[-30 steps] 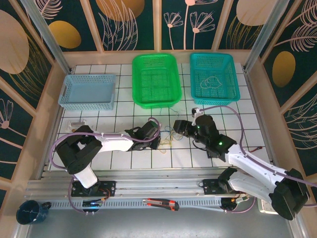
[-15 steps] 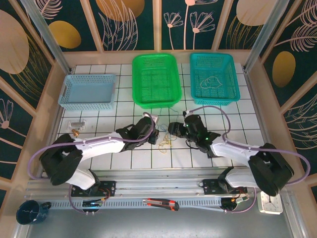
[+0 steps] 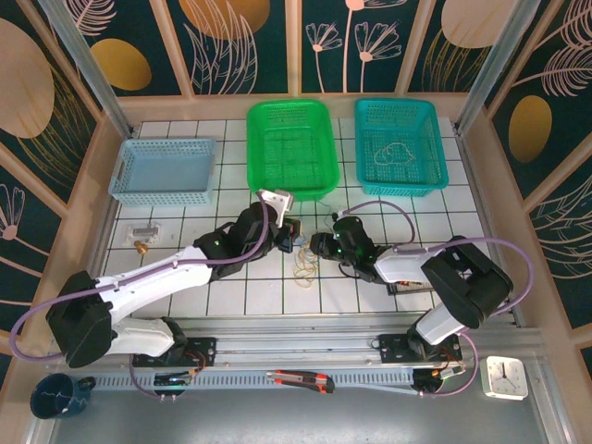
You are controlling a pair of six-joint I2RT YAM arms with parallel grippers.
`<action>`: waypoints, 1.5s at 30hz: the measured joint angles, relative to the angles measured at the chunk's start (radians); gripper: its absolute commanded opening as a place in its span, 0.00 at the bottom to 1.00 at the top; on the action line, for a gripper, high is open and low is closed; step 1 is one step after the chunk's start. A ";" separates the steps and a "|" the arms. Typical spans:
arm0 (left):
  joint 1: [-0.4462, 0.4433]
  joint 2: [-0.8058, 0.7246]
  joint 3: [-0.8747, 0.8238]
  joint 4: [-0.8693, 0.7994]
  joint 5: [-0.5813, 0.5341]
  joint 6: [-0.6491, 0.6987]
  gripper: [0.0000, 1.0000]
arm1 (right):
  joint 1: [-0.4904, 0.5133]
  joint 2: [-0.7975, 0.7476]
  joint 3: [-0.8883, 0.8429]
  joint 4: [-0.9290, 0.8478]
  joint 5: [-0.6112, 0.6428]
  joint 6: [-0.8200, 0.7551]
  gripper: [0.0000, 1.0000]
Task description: Untangle the cables
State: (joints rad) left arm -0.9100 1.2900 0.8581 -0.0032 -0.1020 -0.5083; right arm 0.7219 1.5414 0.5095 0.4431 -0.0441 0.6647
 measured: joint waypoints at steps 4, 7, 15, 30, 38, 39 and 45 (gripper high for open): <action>0.000 -0.029 0.020 0.000 0.010 0.000 0.00 | 0.000 -0.004 0.000 0.013 -0.009 0.000 0.46; 0.000 -0.035 0.048 0.001 0.018 0.003 0.00 | 0.002 -0.045 -0.004 0.012 -0.010 -0.008 0.54; 0.000 -0.034 0.077 0.001 0.028 0.007 0.00 | 0.029 -0.215 -0.056 0.025 -0.009 -0.084 0.62; 0.000 -0.031 0.159 -0.010 0.042 0.007 0.00 | 0.127 -0.342 -0.162 0.162 0.008 -0.234 0.65; 0.000 -0.016 0.184 -0.018 0.050 0.007 0.00 | 0.140 -0.154 -0.030 0.265 0.061 -0.265 0.66; 0.000 -0.016 0.186 -0.018 0.052 0.007 0.00 | 0.142 -0.129 -0.011 0.279 0.071 -0.267 0.65; 0.000 -0.016 0.193 -0.020 0.058 0.003 0.00 | 0.142 -0.002 0.036 0.359 0.151 -0.262 0.47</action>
State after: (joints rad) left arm -0.9100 1.2743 1.0508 -0.0235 -0.0441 -0.5049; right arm 0.8639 1.5391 0.5457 0.8021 0.1066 0.4023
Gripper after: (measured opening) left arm 0.049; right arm 0.536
